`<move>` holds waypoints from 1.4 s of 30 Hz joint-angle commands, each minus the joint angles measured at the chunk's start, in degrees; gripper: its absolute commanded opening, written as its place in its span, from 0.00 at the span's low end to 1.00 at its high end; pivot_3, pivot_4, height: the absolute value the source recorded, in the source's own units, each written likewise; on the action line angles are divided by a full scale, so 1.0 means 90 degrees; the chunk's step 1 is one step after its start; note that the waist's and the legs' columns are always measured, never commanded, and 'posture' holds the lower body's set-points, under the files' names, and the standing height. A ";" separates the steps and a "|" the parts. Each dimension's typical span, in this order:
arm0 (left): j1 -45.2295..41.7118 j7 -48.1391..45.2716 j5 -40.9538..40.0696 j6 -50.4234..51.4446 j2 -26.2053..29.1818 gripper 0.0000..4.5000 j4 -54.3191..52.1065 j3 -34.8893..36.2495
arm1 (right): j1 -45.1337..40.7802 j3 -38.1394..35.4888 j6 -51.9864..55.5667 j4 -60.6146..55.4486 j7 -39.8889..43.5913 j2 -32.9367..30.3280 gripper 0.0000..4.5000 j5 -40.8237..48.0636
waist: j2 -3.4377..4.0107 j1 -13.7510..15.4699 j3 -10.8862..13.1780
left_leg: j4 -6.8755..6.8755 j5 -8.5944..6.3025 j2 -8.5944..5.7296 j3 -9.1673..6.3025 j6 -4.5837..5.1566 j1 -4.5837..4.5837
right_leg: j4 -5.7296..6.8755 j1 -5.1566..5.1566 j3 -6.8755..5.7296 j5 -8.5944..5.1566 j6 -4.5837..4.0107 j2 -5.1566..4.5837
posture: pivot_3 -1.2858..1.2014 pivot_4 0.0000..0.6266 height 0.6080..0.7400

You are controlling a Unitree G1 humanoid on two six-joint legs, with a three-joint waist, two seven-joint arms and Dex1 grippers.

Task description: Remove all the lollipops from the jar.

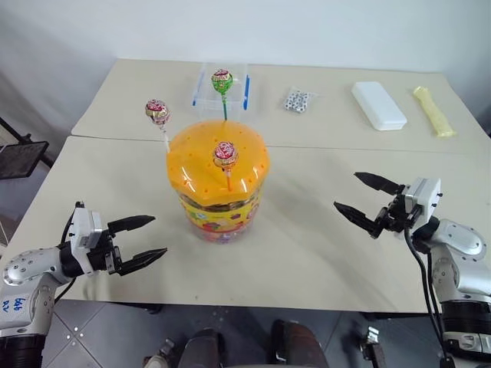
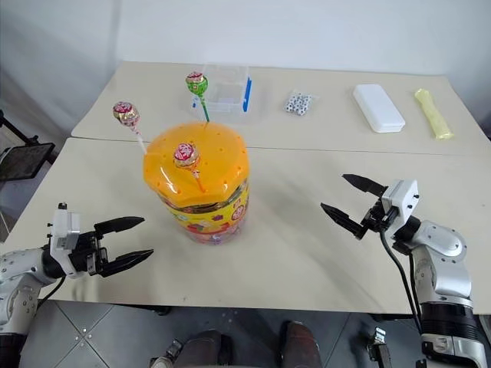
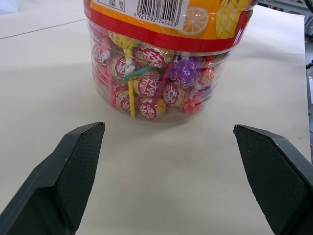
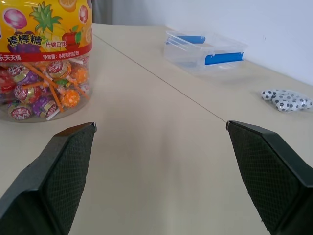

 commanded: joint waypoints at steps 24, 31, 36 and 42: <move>-0.4760 -0.1984 -0.1278 0.3046 0.1370 1.00 0.2970 -0.0103 | 0.1959 -0.1897 0.2399 -0.6112 -0.2066 0.0049 0.99 0.4235 | -0.0025 0.0016 0.0008 | -0.0003 0.0001 0.0026 0.0127 -0.0019 0.0002 | 0.0013 -0.0049 0.0067 -0.0005 -0.0009 0.0046 | 0.52 0.24 1.00; -0.5091 -0.1852 -0.1590 0.3534 0.0639 1.00 0.1343 -0.0588 | 0.1750 -0.1161 0.2149 -0.5878 -0.2031 0.0331 0.99 0.3527 | -0.0033 0.0019 0.0009 | -0.0004 0.0000 0.0025 0.0133 -0.0019 -0.0004 | 0.0017 -0.0063 0.0077 -0.0004 -0.0007 0.0047 | 0.52 0.24 1.00; -0.5151 -0.1898 -0.1645 0.3673 0.0612 0.96 0.1264 -0.0569 | 0.1779 -0.1439 0.2156 -0.5692 -0.1886 0.0146 1.00 0.3625 | -0.0033 -0.0010 0.0009 | -0.0006 0.0000 0.0027 0.0143 -0.0019 0.0002 | 0.0017 -0.0067 0.0090 -0.0004 -0.0008 0.0052 | 0.52 0.24 1.00; -0.5166 -0.1807 -0.1775 0.3850 0.0556 0.61 0.1276 -0.0475 | 0.1924 -0.1534 0.2075 -0.5626 -0.1807 0.0151 1.00 0.3520 | -0.0034 0.0024 0.0010 | -0.0003 0.0000 0.0028 0.0143 -0.0018 0.0000 | 0.0015 -0.0066 0.0094 -0.0004 -0.0008 0.0051 | 0.52 0.24 1.00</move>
